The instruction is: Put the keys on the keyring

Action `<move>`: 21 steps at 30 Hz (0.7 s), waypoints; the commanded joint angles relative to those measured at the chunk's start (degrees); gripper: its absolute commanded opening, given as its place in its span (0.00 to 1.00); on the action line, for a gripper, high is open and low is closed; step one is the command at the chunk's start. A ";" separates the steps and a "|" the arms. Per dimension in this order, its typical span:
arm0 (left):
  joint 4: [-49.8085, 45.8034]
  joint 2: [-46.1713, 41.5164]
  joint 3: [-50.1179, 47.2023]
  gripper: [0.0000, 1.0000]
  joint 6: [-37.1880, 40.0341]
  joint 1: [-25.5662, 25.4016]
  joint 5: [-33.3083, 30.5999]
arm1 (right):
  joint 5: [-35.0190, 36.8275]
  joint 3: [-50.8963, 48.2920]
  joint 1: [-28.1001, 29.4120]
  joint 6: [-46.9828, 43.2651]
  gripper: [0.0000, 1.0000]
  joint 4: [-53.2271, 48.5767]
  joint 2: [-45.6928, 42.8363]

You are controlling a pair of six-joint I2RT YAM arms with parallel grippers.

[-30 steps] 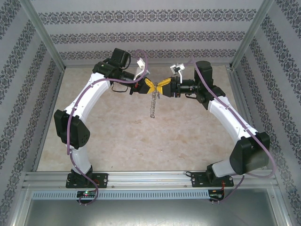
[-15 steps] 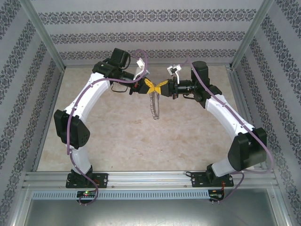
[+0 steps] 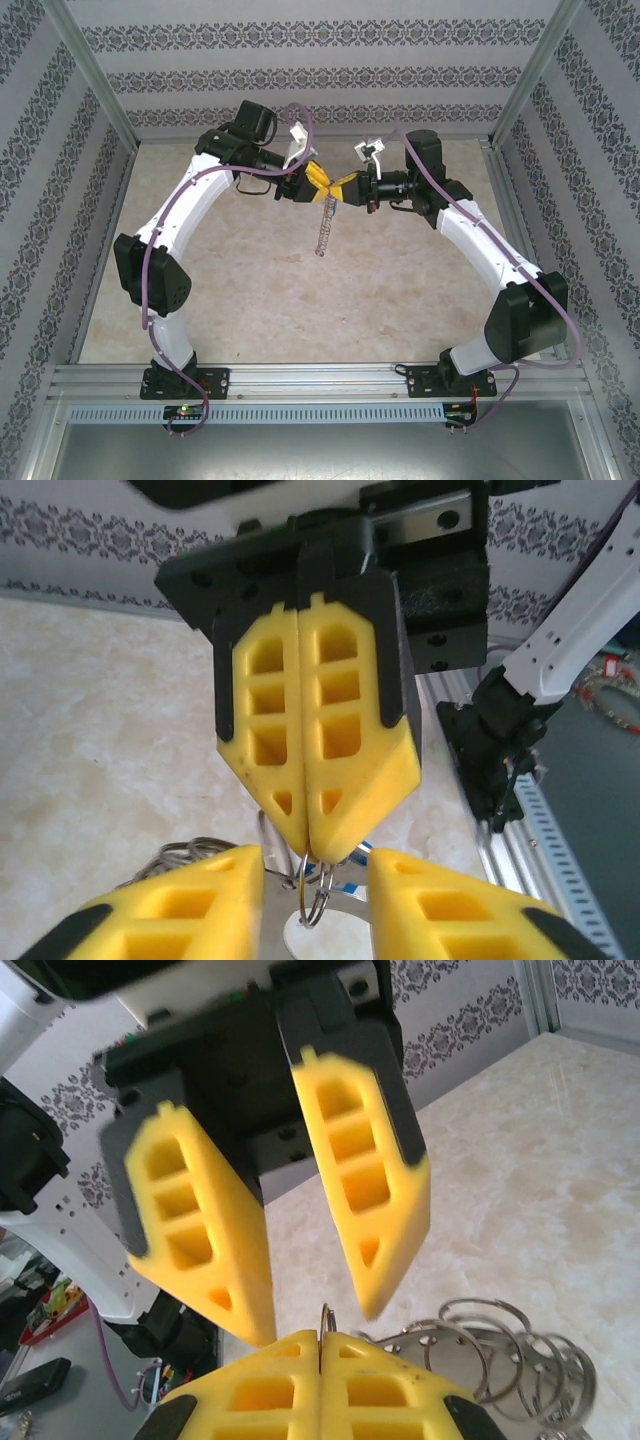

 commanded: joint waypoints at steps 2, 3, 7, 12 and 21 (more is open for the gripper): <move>-2.40 -1.50 3.23 0.42 2.10 3.36 3.09 | -0.29 2.96 -0.94 -5.97 0.00 -5.56 -1.10; -2.43 -1.75 3.34 0.43 2.07 4.07 3.98 | -0.89 3.22 -1.15 -6.56 0.00 -6.16 -1.19; -6.27 -1.63 5.34 0.42 4.36 5.38 7.69 | -3.52 4.63 -1.70 -7.82 0.00 -7.07 -0.77; -10.98 -0.61 7.31 0.35 6.85 5.38 9.86 | -4.15 7.05 -1.45 -8.81 0.00 -8.28 0.44; -13.16 0.60 7.66 0.31 8.53 3.36 7.14 | -3.81 10.61 -0.32 -10.57 0.00 -10.77 2.51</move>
